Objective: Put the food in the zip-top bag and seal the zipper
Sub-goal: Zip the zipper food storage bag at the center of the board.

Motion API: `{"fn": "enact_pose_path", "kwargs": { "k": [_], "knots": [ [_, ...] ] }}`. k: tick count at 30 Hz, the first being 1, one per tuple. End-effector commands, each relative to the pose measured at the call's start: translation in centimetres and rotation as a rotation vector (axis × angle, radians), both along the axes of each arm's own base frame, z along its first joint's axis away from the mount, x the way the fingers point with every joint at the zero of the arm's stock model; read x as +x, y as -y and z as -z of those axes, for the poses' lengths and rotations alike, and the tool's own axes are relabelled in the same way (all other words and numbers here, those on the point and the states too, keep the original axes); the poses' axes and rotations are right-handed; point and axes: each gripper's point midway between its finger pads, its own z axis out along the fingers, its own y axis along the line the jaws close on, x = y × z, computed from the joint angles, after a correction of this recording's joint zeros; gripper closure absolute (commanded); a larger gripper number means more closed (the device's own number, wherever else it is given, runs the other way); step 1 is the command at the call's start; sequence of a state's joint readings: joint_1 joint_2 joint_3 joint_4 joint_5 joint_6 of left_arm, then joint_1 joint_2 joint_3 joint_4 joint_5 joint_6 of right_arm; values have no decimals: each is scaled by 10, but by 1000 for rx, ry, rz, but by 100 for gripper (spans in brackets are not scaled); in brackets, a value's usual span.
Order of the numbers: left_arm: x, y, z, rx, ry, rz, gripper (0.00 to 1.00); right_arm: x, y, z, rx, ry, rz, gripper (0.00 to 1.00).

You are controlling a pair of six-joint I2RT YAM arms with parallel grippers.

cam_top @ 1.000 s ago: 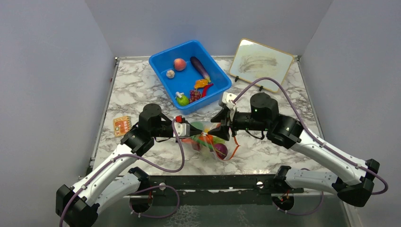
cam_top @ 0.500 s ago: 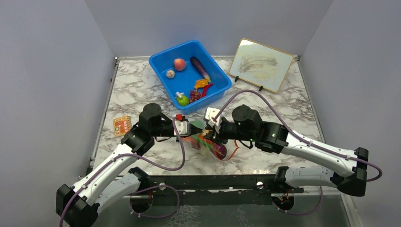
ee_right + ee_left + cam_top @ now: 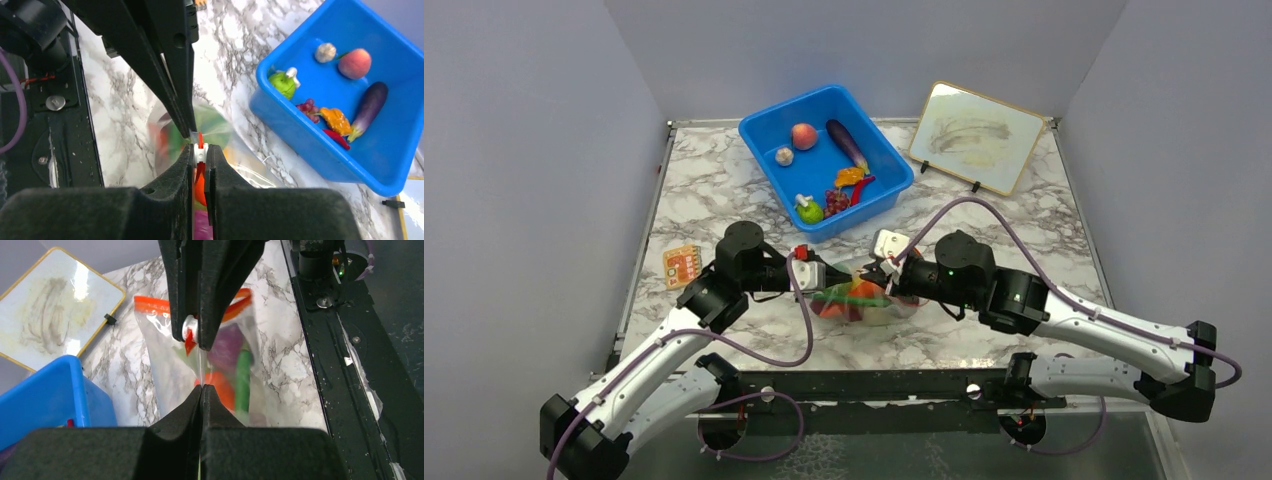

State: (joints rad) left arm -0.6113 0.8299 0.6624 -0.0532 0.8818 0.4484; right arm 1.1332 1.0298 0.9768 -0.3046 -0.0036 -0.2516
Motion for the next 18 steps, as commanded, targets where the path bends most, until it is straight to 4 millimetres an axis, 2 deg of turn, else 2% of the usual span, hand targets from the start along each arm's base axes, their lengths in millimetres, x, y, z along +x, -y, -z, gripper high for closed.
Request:
{"fn": "enact_pose_path", "kwargs": {
  "k": [1, 2, 5, 8, 11, 18],
  "knots": [
    [-6, -8, 2, 20, 1, -22, 100, 5, 4, -41, 144, 99, 32, 99],
    [-7, -9, 0, 17, -5, -24, 93, 4, 4, -42, 150, 99, 26, 99],
    [-10, -8, -15, -12, -18, -17, 58, 0, -1, -41, 154, 86, -6, 99],
    [-19, -5, -34, -49, -25, 33, 51, -3, -5, -41, 164, 75, -21, 99],
    [-19, -2, -44, -71, -24, 40, 46, -5, -8, -41, 166, 71, -41, 99],
    [-6, 4, -47, -86, -20, 14, 37, -13, -15, -41, 175, 55, -94, 99]
  ]
}}
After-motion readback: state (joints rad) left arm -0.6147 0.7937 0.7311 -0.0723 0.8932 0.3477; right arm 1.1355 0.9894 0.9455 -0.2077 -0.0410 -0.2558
